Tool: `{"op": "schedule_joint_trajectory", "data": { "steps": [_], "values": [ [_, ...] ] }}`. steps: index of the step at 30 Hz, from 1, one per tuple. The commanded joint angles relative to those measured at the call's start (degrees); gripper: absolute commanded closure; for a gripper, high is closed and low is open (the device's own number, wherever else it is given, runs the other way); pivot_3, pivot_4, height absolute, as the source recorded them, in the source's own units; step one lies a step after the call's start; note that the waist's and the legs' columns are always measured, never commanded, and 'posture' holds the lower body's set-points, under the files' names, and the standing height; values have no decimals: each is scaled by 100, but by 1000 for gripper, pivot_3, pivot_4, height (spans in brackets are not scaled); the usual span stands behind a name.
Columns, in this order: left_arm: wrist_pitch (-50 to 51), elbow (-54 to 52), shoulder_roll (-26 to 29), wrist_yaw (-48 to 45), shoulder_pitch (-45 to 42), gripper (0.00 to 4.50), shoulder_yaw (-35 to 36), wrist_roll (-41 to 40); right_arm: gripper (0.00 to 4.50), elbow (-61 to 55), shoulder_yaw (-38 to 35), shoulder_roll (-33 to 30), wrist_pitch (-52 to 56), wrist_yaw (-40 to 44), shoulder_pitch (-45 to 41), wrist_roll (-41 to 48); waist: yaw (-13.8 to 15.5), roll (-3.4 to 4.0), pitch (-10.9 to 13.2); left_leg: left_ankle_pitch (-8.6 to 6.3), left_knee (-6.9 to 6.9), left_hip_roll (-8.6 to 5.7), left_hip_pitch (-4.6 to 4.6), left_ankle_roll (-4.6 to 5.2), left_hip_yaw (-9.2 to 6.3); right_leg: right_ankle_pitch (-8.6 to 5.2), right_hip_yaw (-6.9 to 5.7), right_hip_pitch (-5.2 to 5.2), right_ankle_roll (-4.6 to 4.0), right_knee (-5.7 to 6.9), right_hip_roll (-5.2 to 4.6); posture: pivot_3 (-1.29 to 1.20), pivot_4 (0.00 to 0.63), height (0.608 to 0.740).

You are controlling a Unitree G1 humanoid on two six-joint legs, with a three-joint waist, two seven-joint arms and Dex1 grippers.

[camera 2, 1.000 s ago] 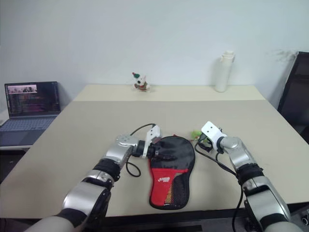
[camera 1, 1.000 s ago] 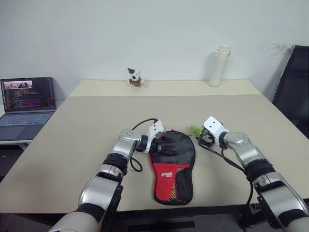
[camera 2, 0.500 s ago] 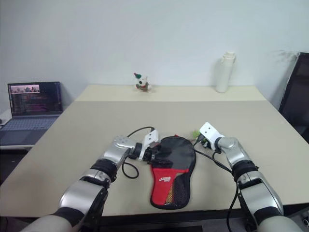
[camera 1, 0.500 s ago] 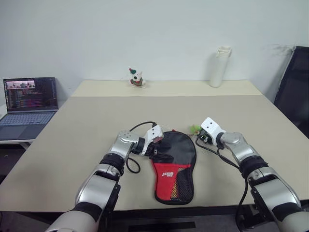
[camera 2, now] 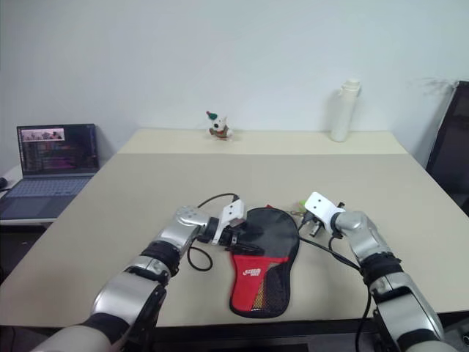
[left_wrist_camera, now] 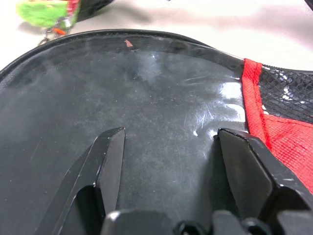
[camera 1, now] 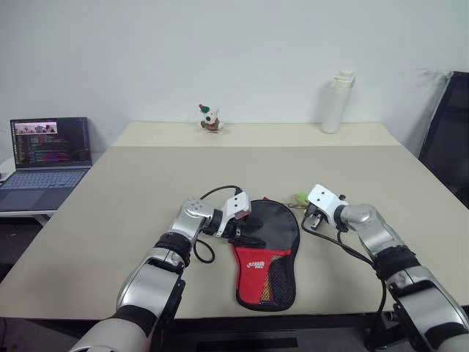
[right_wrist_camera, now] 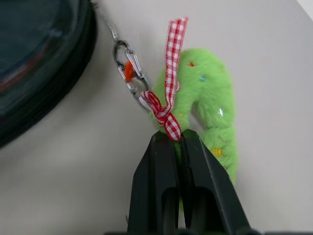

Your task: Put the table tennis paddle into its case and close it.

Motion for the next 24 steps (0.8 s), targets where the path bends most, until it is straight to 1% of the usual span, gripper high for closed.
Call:
{"op": "schedule_joint_trajectory", "data": {
  "steps": [1,7,11,14,20,24],
  "values": [
    [101,282,-82,-120,200,1212,-293,290,4466,-1087,-239,-462,509,242,462,32,15,6,-4,0,0,-1,0,0,-1,-5,0,1,9,0,-2,0,150,740],
    [133,310,-176,-122,271,1212,-299,281,4466,-3366,-534,-1390,1479,887,1897,191,105,14,-20,0,3,-4,1,0,-5,-11,-6,6,19,-4,-2,0,150,740],
    [136,323,-216,-115,281,1212,-306,291,4466,-4984,-746,-1771,2259,1234,2789,482,129,21,-27,-1,6,-3,14,0,-6,-12,-9,17,21,-5,2,0,150,740],
    [138,341,-232,-103,272,1212,-304,296,4466,-6226,-829,-1996,2885,1469,3483,741,135,21,-28,-2,2,-1,40,-1,-14,-14,-20,50,22,-24,2,0,150,740],
    [133,374,-241,-63,283,1212,-306,325,4466,-7877,-841,-2343,3658,1699,4587,1224,144,18,-31,-3,1,-2,51,-2,-21,-15,-25,70,23,-38,-1,0,150,740],
    [134,373,-247,-62,301,1212,-317,343,4466,-8480,-871,-2496,3932,1774,5125,1611,154,18,-36,-3,0,-1,50,-3,-31,-15,-38,80,24,-55,-3,0,150,740]
  ]
}}
